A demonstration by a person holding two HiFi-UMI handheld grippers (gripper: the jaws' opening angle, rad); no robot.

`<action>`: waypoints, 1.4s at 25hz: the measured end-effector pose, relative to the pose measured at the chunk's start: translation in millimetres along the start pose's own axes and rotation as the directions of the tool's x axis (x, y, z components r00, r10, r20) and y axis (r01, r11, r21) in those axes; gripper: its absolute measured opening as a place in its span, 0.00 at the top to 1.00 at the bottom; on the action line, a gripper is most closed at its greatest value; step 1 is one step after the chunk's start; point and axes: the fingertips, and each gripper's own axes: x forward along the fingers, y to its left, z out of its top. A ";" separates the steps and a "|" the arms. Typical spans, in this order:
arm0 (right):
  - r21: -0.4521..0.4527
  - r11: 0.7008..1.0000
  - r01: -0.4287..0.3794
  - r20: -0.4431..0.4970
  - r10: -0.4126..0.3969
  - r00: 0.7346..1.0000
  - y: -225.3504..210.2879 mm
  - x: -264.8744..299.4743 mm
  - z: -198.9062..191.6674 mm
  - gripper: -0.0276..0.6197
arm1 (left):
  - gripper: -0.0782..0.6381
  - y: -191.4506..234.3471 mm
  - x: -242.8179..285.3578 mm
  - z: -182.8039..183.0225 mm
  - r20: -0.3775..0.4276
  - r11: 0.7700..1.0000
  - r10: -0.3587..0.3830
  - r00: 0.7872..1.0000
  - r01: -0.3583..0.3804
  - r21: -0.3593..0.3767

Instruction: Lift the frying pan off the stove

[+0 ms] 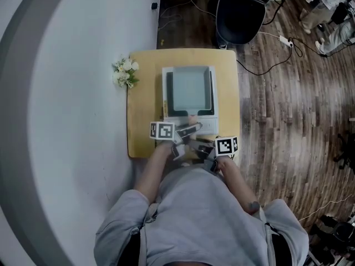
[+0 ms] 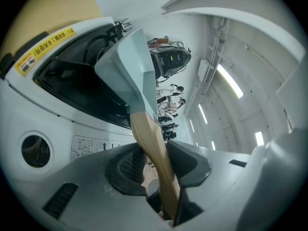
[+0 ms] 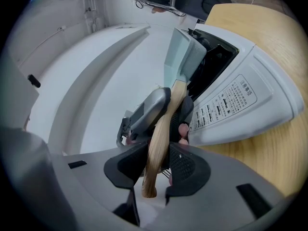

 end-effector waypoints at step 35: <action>-0.327 0.945 -0.012 -0.009 0.009 1.000 91.0 -30.9 -196.8 0.77 | 0.71 -102.8 -97.5 -175.3 0.049 0.941 -0.044 0.998 0.025 0.338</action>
